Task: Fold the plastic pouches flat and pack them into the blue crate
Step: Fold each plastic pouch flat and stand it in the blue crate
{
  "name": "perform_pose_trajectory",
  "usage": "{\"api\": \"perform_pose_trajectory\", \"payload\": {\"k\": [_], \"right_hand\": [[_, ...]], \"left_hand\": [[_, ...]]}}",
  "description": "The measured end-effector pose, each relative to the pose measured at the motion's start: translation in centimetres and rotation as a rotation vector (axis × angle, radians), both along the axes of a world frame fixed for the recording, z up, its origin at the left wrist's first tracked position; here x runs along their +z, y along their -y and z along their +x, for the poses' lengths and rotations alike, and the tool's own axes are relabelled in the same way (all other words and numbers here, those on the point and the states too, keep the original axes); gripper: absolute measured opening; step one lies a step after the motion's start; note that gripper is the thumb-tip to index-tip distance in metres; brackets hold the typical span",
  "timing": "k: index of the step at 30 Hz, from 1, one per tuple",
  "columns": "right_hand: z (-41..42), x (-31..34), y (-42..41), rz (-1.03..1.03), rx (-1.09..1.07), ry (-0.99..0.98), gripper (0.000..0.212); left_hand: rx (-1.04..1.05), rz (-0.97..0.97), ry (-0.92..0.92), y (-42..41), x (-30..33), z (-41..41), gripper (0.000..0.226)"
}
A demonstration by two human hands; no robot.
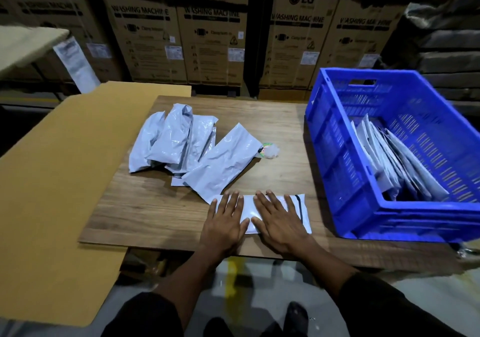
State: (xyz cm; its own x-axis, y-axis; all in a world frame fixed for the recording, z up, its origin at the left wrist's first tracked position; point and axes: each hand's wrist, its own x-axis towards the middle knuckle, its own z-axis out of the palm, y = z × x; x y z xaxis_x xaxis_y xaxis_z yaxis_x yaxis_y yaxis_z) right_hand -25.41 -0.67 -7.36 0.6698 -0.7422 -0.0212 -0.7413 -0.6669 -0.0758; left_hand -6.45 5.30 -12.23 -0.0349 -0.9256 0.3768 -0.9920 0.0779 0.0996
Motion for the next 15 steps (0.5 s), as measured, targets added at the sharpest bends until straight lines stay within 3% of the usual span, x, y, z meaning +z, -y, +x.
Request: {"api": "perform_pose_trajectory", "payload": {"k": [4, 15], "right_hand": [[-0.1, -0.9, 0.5, -0.072, 0.001, -0.017, 0.063], [0.0, -1.3, 0.7, -0.055, -0.011, -0.051, 0.064]], "left_hand": [[0.006, 0.007, -0.002, -0.1, 0.2, 0.0, 0.06], [0.012, 0.107, -0.021, 0.0, 0.2, -0.3, 0.062]]}}
